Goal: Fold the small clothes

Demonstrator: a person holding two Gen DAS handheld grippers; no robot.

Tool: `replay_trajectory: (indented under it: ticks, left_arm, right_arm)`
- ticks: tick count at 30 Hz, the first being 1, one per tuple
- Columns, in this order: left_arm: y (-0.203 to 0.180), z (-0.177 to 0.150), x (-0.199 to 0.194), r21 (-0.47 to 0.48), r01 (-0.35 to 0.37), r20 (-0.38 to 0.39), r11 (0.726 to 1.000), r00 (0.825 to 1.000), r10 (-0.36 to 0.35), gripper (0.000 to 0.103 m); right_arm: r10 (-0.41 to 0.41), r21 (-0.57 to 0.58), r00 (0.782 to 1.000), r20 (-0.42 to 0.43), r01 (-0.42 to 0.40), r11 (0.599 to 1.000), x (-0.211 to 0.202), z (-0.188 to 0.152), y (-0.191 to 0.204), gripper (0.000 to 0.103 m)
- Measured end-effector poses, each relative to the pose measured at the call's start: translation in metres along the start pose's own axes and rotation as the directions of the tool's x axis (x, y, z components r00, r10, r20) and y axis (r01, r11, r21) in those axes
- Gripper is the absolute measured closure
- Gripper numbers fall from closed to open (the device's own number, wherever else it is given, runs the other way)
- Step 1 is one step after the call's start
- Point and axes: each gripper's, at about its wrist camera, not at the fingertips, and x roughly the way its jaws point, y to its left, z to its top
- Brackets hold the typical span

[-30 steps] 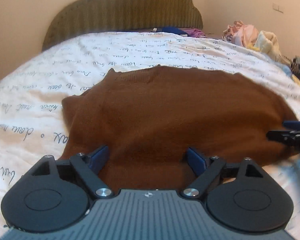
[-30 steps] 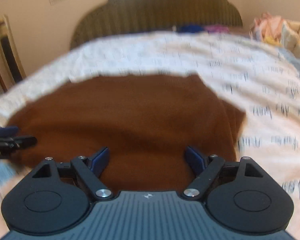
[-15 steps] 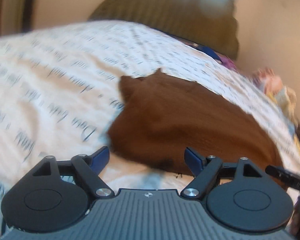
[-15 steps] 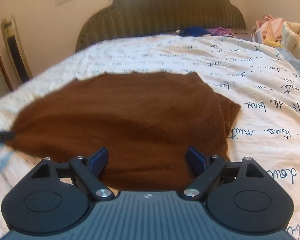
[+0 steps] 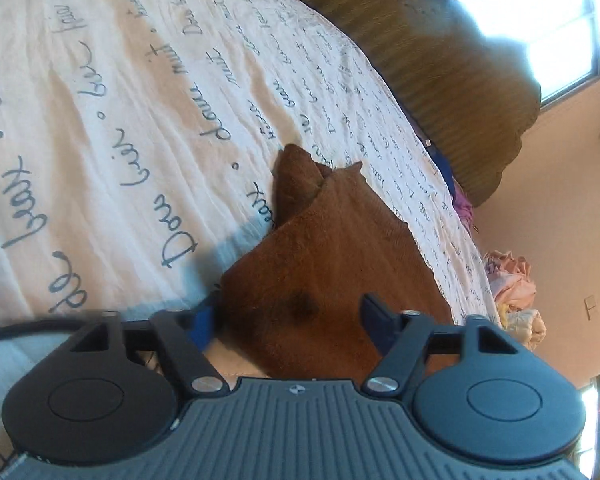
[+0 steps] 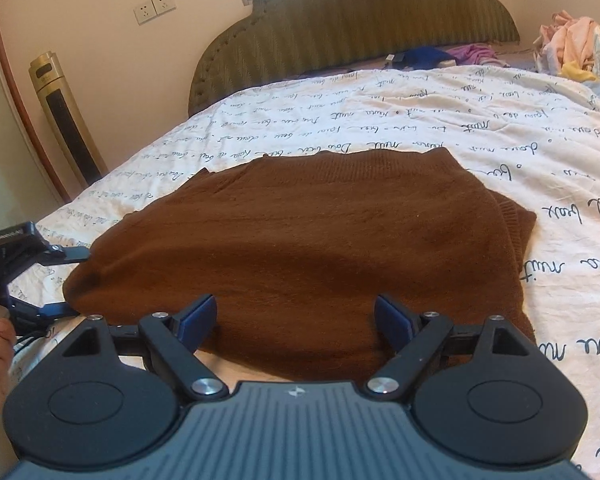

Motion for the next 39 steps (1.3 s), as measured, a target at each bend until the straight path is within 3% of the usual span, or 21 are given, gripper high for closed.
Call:
replay_trajectory:
  ticks: [1,4,7,9,13,15,17,19,23,24,25,26,27,29,32,37,39]
  left_arm:
    - [-0.001,-0.001,0.002,-0.002,-0.007,-0.009,1.000,1.000,0.007,0.062]
    - [-0.001,-0.001,0.008,-0.010,-0.028,-0.019,1.000,0.999,0.028,0.085]
    - [-0.009,-0.001,0.005,0.046,-0.044,0.008,0.998,0.999,0.044,0.095]
    - [-0.026,-0.006,0.001,0.171,-0.076,0.056,0.982,0.996,0.068,0.096]
    - [-0.066,-0.035,-0.004,0.446,-0.129,0.152,0.886,0.986,0.067,0.097]
    - [-0.079,-0.054,-0.005,0.543,-0.144,0.180,0.827,0.982,0.053,0.097]
    - [-0.088,-0.068,-0.005,0.602,-0.142,0.189,0.786,0.981,0.033,0.097]
    - [-0.096,-0.081,-0.004,0.660,-0.153,0.205,0.735,0.979,0.020,0.097]
    - [-0.110,-0.099,0.004,0.749,-0.178,0.221,0.638,0.975,0.012,0.097]
    - [-0.112,-0.100,0.005,0.758,-0.177,0.218,0.628,0.976,0.012,0.097]
    - [-0.114,-0.101,0.007,0.761,-0.175,0.214,0.625,0.977,0.012,0.097]
    - [-0.116,-0.101,0.008,0.765,-0.174,0.211,0.619,0.977,0.015,0.097]
    - [-0.119,-0.100,0.009,0.770,-0.170,0.206,0.615,0.979,0.013,0.097]
    - [-0.129,-0.100,0.011,0.782,-0.142,0.190,0.607,0.982,-0.014,0.097]
    - [-0.155,-0.112,0.012,0.817,-0.084,0.157,0.570,0.984,-0.080,0.097]
    - [-0.207,-0.158,0.020,0.884,0.075,0.024,0.462,0.979,-0.204,0.097]
    - [-0.222,-0.184,0.029,0.908,0.125,-0.034,0.400,0.974,-0.225,0.097]
  right_arm:
    - [0.013,0.004,1.000,-0.008,-0.013,1.000,0.001,0.004,0.001,0.016]
    - [0.080,0.011,0.996,-0.038,-0.079,0.997,0.014,0.028,0.011,0.016]
    - [0.186,0.015,0.978,-0.091,-0.186,0.982,0.036,0.059,0.032,0.016]
    - [0.273,0.032,0.950,-0.149,-0.272,0.962,0.059,0.082,0.049,0.016]
    - [0.398,0.069,0.870,-0.290,-0.396,0.916,0.112,0.121,0.086,0.016]
    - [0.409,0.068,0.830,-0.379,-0.416,0.907,0.140,0.135,0.109,0.016]
    - [0.408,0.082,0.788,-0.461,-0.420,0.904,0.165,0.140,0.126,0.016]
    - [0.365,0.045,0.771,-0.522,-0.402,0.914,0.183,0.140,0.142,0.016]
    - [0.242,-0.104,0.791,-0.563,-0.358,0.928,0.199,0.136,0.168,0.017]
    - [0.223,-0.142,0.799,-0.558,-0.356,0.923,0.201,0.136,0.167,0.025]
    - [0.196,-0.169,0.804,-0.561,-0.343,0.924,0.202,0.135,0.164,0.057]
    - [0.175,-0.184,0.809,-0.561,-0.328,0.927,0.202,0.135,0.158,0.072]
    - [0.187,-0.180,0.815,-0.548,-0.333,0.926,0.198,0.138,0.143,0.080]
    - [0.214,-0.155,0.826,-0.522,-0.339,0.928,0.187,0.144,0.113,0.082]
    - [0.247,-0.102,0.851,-0.463,-0.328,0.939,0.157,0.157,0.064,0.082]
    - [0.270,-0.022,0.901,-0.339,-0.294,0.956,0.086,0.163,-0.027,0.083]
    - [0.247,0.030,0.918,-0.311,-0.250,0.968,0.066,0.154,-0.068,0.083]
